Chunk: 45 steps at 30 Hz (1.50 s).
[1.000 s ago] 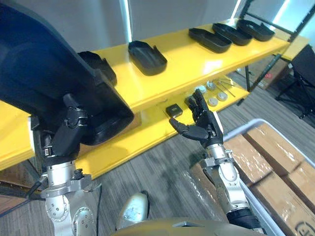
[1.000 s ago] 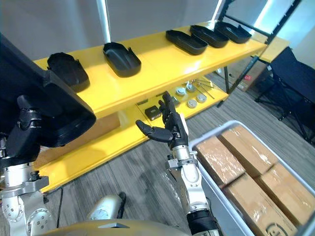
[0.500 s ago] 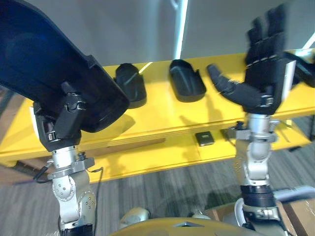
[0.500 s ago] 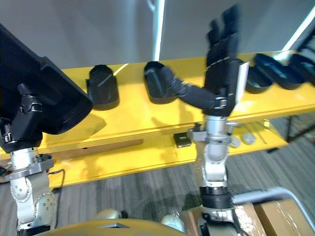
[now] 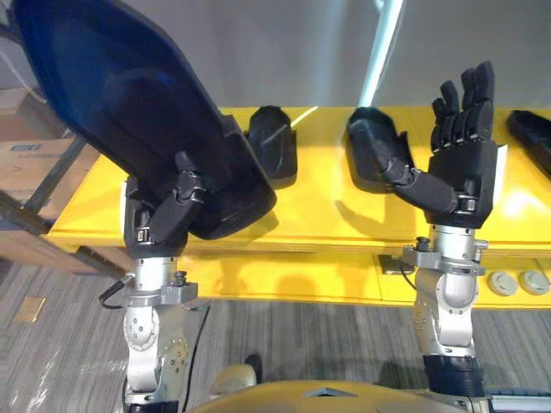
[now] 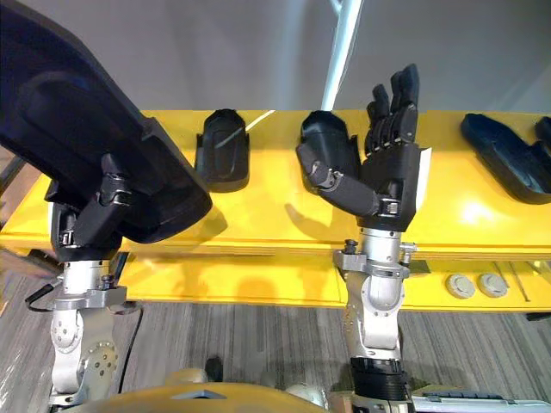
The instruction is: Walk over and take three plastic housings, then place them on the shelf
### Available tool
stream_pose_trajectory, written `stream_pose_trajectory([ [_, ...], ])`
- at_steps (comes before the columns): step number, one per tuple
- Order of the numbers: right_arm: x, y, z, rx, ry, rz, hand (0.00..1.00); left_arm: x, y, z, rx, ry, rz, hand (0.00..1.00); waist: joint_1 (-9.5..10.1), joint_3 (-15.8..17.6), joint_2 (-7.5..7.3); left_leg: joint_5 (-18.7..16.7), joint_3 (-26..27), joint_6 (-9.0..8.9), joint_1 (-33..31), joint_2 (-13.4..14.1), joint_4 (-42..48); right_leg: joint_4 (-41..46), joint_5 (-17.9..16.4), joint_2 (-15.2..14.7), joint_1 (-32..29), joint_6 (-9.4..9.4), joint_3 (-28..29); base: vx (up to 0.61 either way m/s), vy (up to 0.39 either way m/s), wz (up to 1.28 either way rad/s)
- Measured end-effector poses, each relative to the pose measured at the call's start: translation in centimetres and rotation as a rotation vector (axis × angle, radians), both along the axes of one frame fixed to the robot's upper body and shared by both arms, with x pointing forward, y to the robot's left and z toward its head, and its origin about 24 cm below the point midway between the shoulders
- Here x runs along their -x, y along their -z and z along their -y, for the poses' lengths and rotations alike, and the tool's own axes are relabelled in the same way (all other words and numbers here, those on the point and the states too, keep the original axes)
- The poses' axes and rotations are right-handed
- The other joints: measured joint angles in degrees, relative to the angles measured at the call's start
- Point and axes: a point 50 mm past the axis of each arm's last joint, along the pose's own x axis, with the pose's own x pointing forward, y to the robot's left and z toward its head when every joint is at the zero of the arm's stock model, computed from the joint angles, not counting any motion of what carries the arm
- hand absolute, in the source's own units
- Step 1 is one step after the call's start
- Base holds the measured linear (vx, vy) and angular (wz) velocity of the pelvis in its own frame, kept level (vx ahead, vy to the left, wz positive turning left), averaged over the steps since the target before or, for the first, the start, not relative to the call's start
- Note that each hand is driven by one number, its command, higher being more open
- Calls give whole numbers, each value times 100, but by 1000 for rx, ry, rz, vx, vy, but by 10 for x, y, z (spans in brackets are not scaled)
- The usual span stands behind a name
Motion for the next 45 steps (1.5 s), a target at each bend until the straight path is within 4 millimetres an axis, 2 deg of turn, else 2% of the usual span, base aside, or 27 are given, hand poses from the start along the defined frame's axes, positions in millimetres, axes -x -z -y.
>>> stream_pose_trajectory([
  [1, 0, 1, 2, -38, -13, -1, 100, 1, 2, 2, -2, 10, -7, 0, -2, 5, 22, 18, -12, -143, -102, 370, 266, 212, -48, -155, -34, 57, 12, -108, 241, 19],
  [2, 0, 1, 2, -57, -25, 2, 100, 1, 2, 2, -5, 12, -6, 0, -2, 3, 27, 42, -52, -181, -91, 486, 311, 319, -92, -265, -43, 128, 27, -66, 337, -7],
  [3, 0, 1, 3, -75, -47, 16, 100, 1, 1, 3, -26, 7, 0, 0, 10, -24, 68, 137, -178, -338, 8, 662, 318, 513, -214, -499, -90, 338, 86, -35, 316, -22],
  [4, 1, 0, 3, -74, -52, 26, 100, 2, 1, 3, -38, 3, 1, 0, 37, -53, 113, 196, -237, -440, 90, 709, 303, 576, -278, -621, -134, 502, 154, -46, 485, -32],
  [5, 3, -1, 4, -78, -60, 46, 100, 2, 2, 5, -52, 6, -5, 0, 37, -114, 280, -130, -246, -880, 261, 690, 183, 616, -253, -800, -158, 744, 288, -55, 588, -25],
  [6, 5, 7, 2, -134, -56, 47, 100, 1, 1, 3, -105, 14, -4, 0, 27, -64, 60, -422, -31, -741, 306, 329, 324, 503, -124, -1169, -113, 789, 445, -54, 598, -16],
  [7, 7, 11, 0, -157, -57, 34, 100, 2, 1, 3, -119, 20, -6, 0, 29, -53, 32, -557, 32, -641, 277, 201, 420, 359, 16, -1268, -89, 582, 449, -92, 578, -7],
  [8, 8, 19, -5, -179, -68, 2, 100, 2, 1, 3, -136, 36, -5, 0, 43, -25, -28, -826, 60, -448, 35, 70, 795, 171, 499, -1362, -46, 332, 451, -124, 558, -15],
  [9, 8, 28, -11, -187, -88, -44, 100, 1, 1, 2, -150, 49, -10, 0, 97, -10, -55, -944, 190, -277, -67, 4, 975, 144, 1108, -1447, -219, 150, 429, -122, 575, -22],
  [10, 7, 32, -15, -192, -104, -65, 100, 1, 1, 1, -160, 54, -16, 0, 144, -5, -60, -915, 267, -120, -67, -45, 965, 86, 1464, -1456, -305, -56, 380, -67, 616, -42],
  [11, 4, 37, -26, -199, -141, -96, 100, 1, 2, -2, -177, 51, -21, 0, 213, 13, -53, -815, 413, 2, -2, -59, 783, 68, 1733, -1443, -444, -205, 310, -6, 413, -23],
  [12, 3, 38, -34, -190, -174, -109, 100, -1, 1, -7, -195, 47, -22, 0, 144, 5, -75, -662, 374, 150, 46, -166, 556, 332, 1319, -1266, -475, 123, 341, 12, 331, -1],
  [13, 3, 37, -36, -181, -182, -108, 100, -2, 0, -8, -201, 48, -19, 0, 94, -11, -101, -582, 346, 213, 63, -221, 423, 407, 1117, -1094, -457, 224, 349, 32, 147, 34],
  [14, 2, 35, -38, -145, -188, -101, 100, -5, -2, -9, -199, 50, -8, 0, 72, -3, -89, -403, 307, 300, 153, -346, 88, 455, 613, -779, -430, 342, 357, 56, 201, 35],
  [15, 2, 34, -39, -127, -188, -97, 100, -9, -3, -10, -166, 56, 2, 0, 63, -15, -106, -201, 265, 371, 288, -456, -262, 393, 195, -427, -409, 376, 473, 60, 186, 35],
  [17, 2, 33, -37, -105, -177, -98, 100, -17, -7, -8, -140, 55, 20, 0, 15, -13, -91, 30, 184, 414, 388, -558, -627, 74, -87, 54, -386, 297, 630, 26, 96, 39],
  [18, 2, 34, -33, -92, -164, -106, 100, -26, -8, -1, -116, 63, 21, 0, -55, -5, -21, 129, 53, 439, 382, -635, -740, -376, -86, 363, -255, 162, 927, 9, 51, 49],
  [21, 2, 33, -26, -87, -149, -108, 100, -30, -4, 7, -118, 71, -11, 0, -128, -20, 15, 219, -41, 429, 399, -709, -850, -539, 52, 416, -135, 213, 951, 32, 16, 27],
  [25, 5, 22, -18, -110, -130, -62, 100, -32, 3, 22, -178, 104, -81, 0, -160, -23, 10, 482, -88, 372, 455, -680, -1266, -750, 186, 517, -123, 90, 855, -24, -38, 9],
  [28, 7, 16, -18, -92, -139, -45, 100, -28, 12, 19, -252, 82, -160, 0, -226, -26, 12, 715, -76, 359, 665, -711, -1720, -743, 196, 534, -105, 78, 861, -45, -19, 0],
  [31, 7, 18, -17, -84, -137, -65, 100, -29, 12, 14, -284, 72, -182, 0, -260, -26, 13, 811, -32, 364, 733, -708, -1945, -702, 195, 534, -169, 77, 900, -46, 1, -6],
  [37, 11, 28, -16, -57, -152, -134, 100, -37, 10, -22, -447, -58, -270, 0, -317, -20, 33, 934, 249, 388, 833, -689, -2194, -534, 190, 496, -426, 73, 1204, -21, 23, -22],
  [40, 9, 28, -14, 8, -191, -162, 100, -58, 15, -39, -503, -98, -335, 0, -387, -23, 57, 971, 317, 391, 860, -693, -2221, -490, 195, 487, -489, 80, 1281, -17, 24, -11],
  [45, 7, 30, -16, 59, -235, -192, 100, -95, 10, -66, -454, -138, -400, 0, -489, 1, 113, 1008, 482, 388, 849, -686, -2221, -323, 192, 474, -712, 78, 1478, -20, 16, -17],
])
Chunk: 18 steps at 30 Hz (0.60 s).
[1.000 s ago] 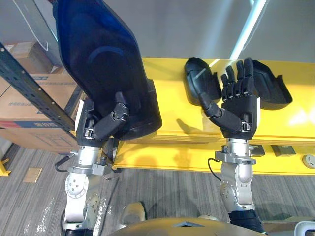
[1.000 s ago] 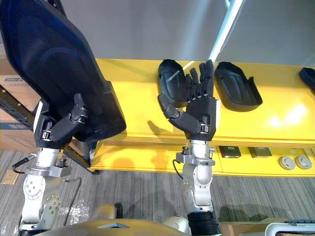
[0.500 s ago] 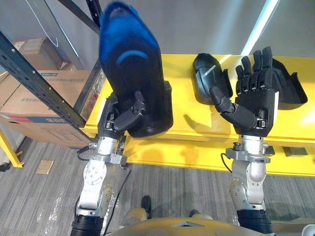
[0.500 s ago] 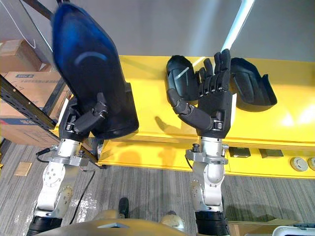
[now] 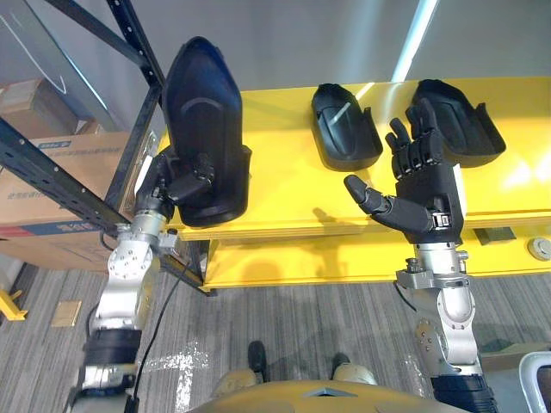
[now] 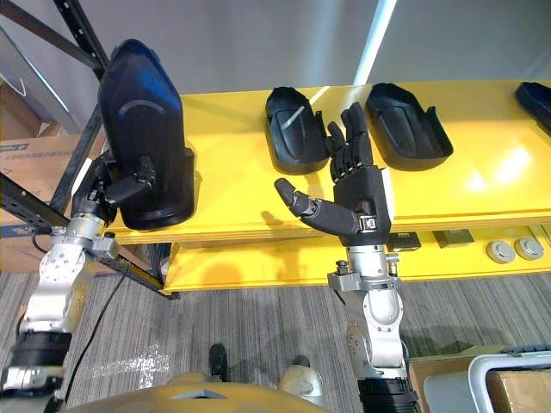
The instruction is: Walk over and take three plastic housings, then place them on the shelf
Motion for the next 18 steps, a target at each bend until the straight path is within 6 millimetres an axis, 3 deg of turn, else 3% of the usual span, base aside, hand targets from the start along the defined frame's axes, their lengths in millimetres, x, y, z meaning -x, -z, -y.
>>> stream_pose_trajectory([
  [3, -1, 4, -6, 33, -62, -28, 100, -14, 1, -11, 131, 14, -47, 0, -103, 50, 87, 10, 89, 4, 29, -10, 0, 99, -2, -15, -75, 2, 117, -31, 22, -16],
  [7, -3, 14, -12, 71, -131, -84, 100, -32, 6, -8, 277, 42, -100, 0, -195, 96, 165, 41, 106, -4, 19, -4, -2, 216, -25, -20, -152, -20, 154, -43, 14, -6],
  [18, -4, 17, -18, 107, -191, -115, 100, -54, 7, -4, 313, 18, -203, 0, -258, 240, 230, 117, 136, -68, -52, 21, -15, 659, -165, -41, -445, -74, 245, -25, -5, -2],
])
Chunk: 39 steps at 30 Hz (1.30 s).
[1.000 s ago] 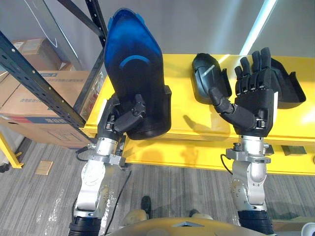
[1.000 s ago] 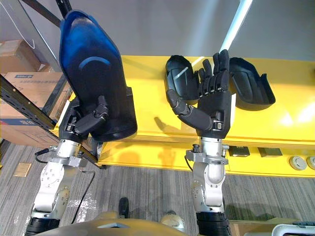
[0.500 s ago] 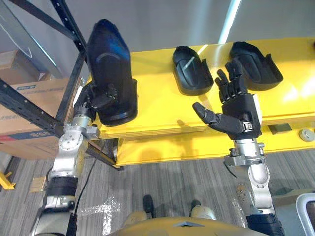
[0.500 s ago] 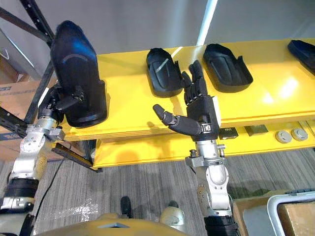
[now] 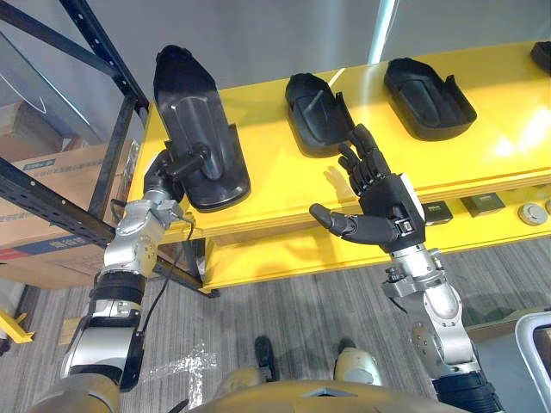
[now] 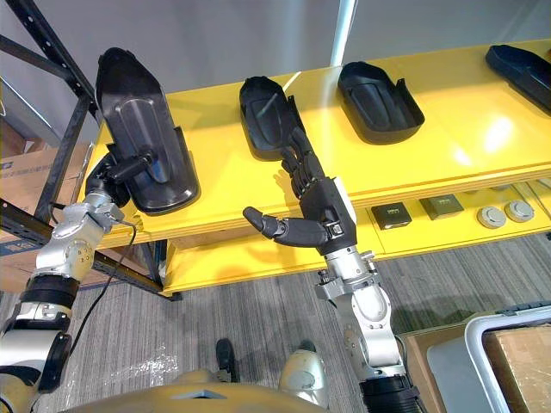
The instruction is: Walk over and take three plastic housings, then place them on the shelf
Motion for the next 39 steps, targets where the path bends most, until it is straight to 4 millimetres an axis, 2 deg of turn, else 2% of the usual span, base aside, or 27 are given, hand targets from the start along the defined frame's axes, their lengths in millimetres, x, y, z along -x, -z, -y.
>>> stream_pose_trajectory([
  [7, -3, -1, -3, -3, -8, -19, 100, -19, -25, -6, -117, -102, 12, 0, -50, 188, 10, 68, 0, 8, -163, -1, 2, 47, 11, -9, -175, 7, 14, -16, 1, 0],
  [8, -4, -1, -5, -3, -13, -19, 100, -19, -26, -8, -124, -114, 13, 100, -70, 196, 14, 69, 0, 8, -168, -1, 3, 49, 12, -9, -181, 7, 14, 0, 0, 0],
  [12, -4, -11, -11, -8, -40, 24, 100, -22, -39, -23, -182, -188, 21, 100, -144, 335, 58, 74, 31, 6, -188, 2, 5, 123, 20, -10, -262, 22, 54, 6, -3, -3],
  [15, -5, -14, -13, -9, -48, 35, 100, -20, -31, -33, -264, -236, -45, 100, -198, 424, 95, 91, 53, 24, -174, 6, 7, 131, 19, -4, -264, 21, 78, 26, -9, -4],
  [17, -5, -13, -12, -9, -45, 34, 100, -20, -32, -35, -281, -245, -39, 100, -215, 486, 91, 100, 53, 25, -175, 7, 10, 133, 17, -2, -268, 18, 79, 34, -5, 0],
  [26, -6, -15, -14, -7, -53, 35, 100, -23, -43, -37, -344, -257, -23, 100, -277, 668, 136, 91, 77, 12, -161, 1, 11, 170, -3, -5, -288, -6, 110, 6, -1, -1],
  [39, -8, -15, -16, 0, -69, 27, 100, -24, -45, -36, -367, -303, 11, 100, -283, 682, 136, 100, 121, 24, -160, -2, 11, 235, -6, -10, -341, -8, 162, -1, -1, -2],
])
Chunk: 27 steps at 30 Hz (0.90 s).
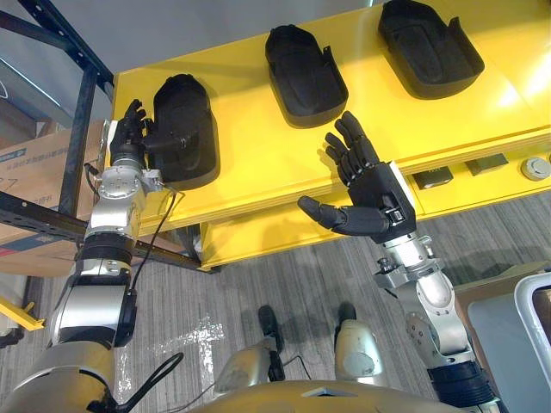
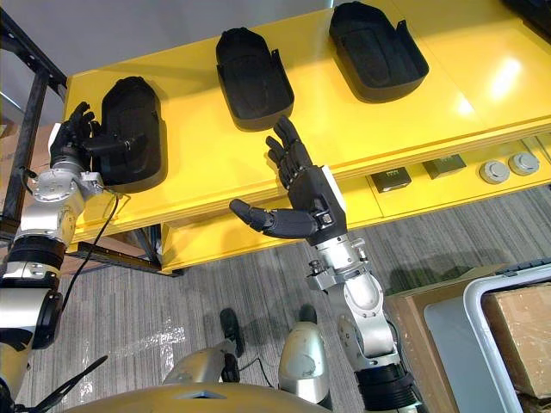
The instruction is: Walk over and take three plastic housings, then place them on the shelf
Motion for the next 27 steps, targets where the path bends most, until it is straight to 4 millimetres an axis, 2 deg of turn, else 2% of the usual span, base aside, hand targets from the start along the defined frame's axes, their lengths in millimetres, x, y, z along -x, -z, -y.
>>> stream_pose_trajectory([
  [7, 1, 1, -6, -5, -26, 0, 100, 0, 0, 4, 68, 18, 18, 100, 25, 0, -4, -13, -30, -7, 159, 4, -3, -60, 0, 1, 204, 1, -44, 1, 0, 1],
  [11, 3, 3, -15, -7, -58, -2, 100, -1, -22, 16, 26, 71, 106, 100, 120, -12, -24, -11, -109, -5, 204, 16, -8, -133, 7, 7, 339, 12, -151, 2, -3, 11],
  [14, 4, 5, -20, -10, -75, -9, 100, -1, -27, 17, -47, 72, 112, 100, 182, -18, -29, -13, -152, -5, 274, 17, -19, -215, 21, 7, 478, 29, -211, 16, 3, 8],
  [17, 5, 7, -24, -16, -68, -21, 100, 1, -30, 13, -79, 66, 108, 100, 204, -101, -82, -15, -230, -5, 289, 25, -26, -318, 39, -3, 589, 49, -301, 23, 15, 11],
  [19, 4, 9, -26, 35, -44, -20, 100, 2, -33, 10, -94, 65, 112, 100, 302, -255, -173, -16, -230, -8, 296, 30, -11, -341, 38, -1, 612, 49, -314, 45, 18, 4],
  [22, 4, 15, -29, 74, -25, -27, 100, 3, -40, 15, -83, 100, 146, 100, 366, -363, -233, -12, -299, -6, 401, 13, -8, -445, 44, 1, 828, 55, -454, 39, 4, 16],
  [25, 0, 24, -36, 131, -26, -50, 100, 17, -57, 26, -130, 177, 255, 100, 421, -503, -245, -10, -385, -2, 393, -5, -11, -521, 58, 4, 912, 74, -542, 10, 7, 19],
  [27, -1, 31, -41, 206, -10, -58, 100, 36, -63, 37, -161, 265, 350, 100, 498, -623, -237, -2, -486, 7, 383, -16, -17, -563, 60, -4, 980, 78, -643, 1, 17, 20],
])
